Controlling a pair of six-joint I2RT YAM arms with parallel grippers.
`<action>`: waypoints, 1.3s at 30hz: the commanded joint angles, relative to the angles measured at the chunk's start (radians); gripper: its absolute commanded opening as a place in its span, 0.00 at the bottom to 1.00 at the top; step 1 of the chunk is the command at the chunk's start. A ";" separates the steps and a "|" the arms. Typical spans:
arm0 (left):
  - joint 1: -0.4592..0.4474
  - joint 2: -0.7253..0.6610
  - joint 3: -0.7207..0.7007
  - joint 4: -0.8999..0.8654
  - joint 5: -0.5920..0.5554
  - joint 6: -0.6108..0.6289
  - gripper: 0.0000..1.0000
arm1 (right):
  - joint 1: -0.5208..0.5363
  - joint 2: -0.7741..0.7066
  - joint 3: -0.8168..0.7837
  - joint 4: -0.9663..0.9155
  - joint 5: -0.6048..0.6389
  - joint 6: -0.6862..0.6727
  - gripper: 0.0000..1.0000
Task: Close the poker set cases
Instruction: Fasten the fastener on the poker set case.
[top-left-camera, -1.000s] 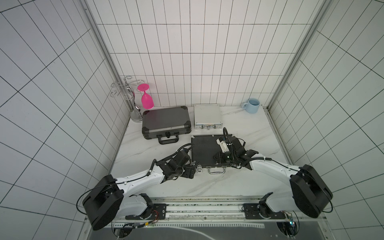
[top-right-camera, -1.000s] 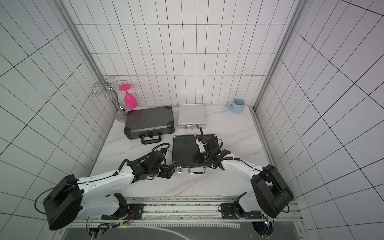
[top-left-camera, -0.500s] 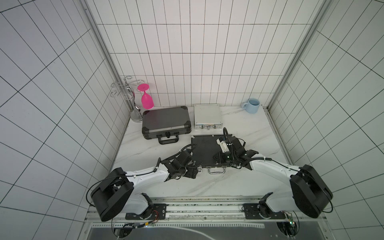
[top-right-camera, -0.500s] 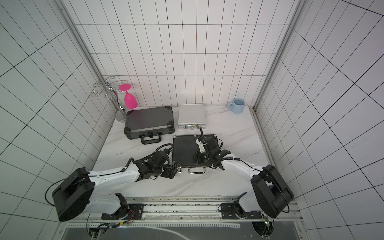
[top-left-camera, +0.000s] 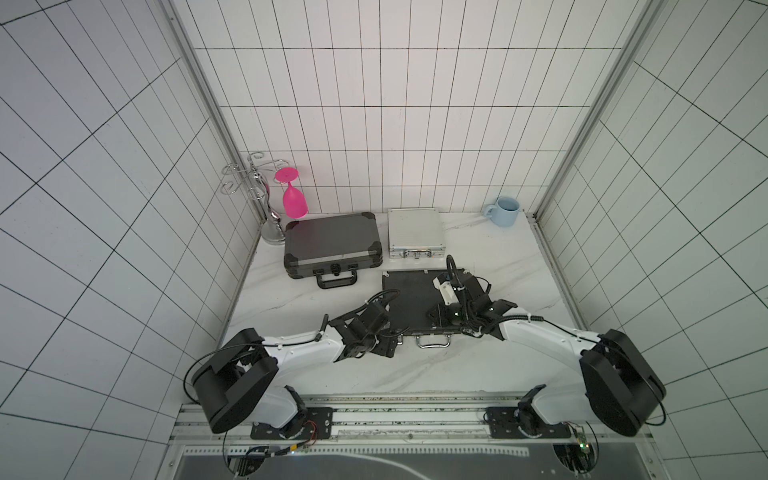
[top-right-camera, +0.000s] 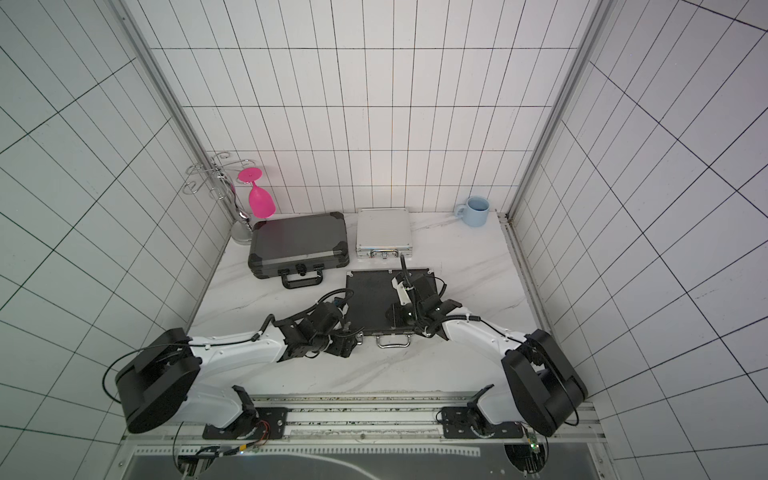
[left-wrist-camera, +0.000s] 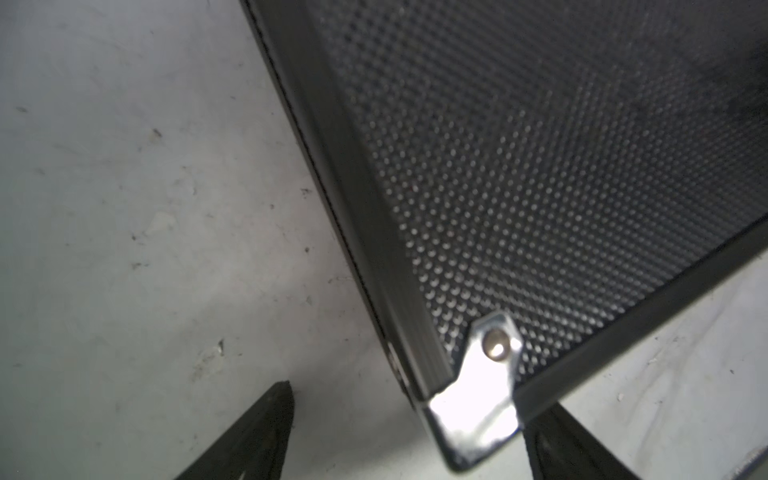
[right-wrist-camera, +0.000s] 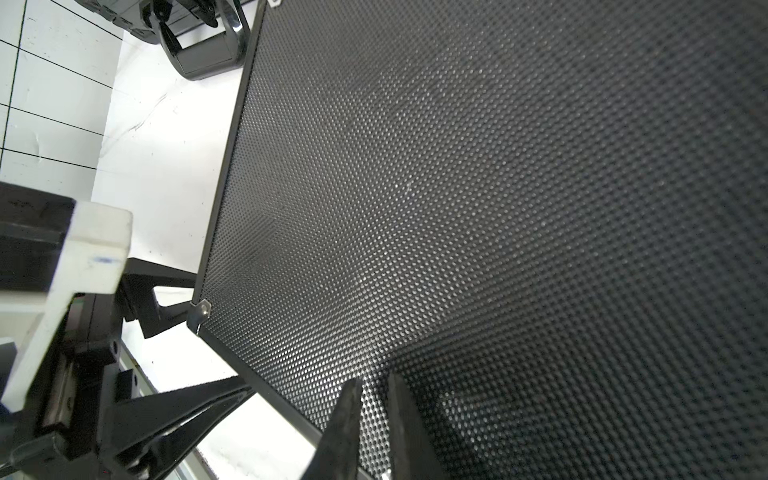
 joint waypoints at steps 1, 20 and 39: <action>0.000 0.054 0.019 -0.021 -0.044 0.018 0.86 | 0.014 0.065 -0.075 -0.208 0.034 0.010 0.17; -0.035 0.102 0.078 -0.136 -0.401 0.067 0.86 | 0.006 0.058 -0.054 -0.209 0.025 0.013 0.18; -0.072 0.048 0.069 -0.109 -0.476 -0.046 0.90 | 0.002 0.054 -0.075 -0.163 0.016 0.015 0.18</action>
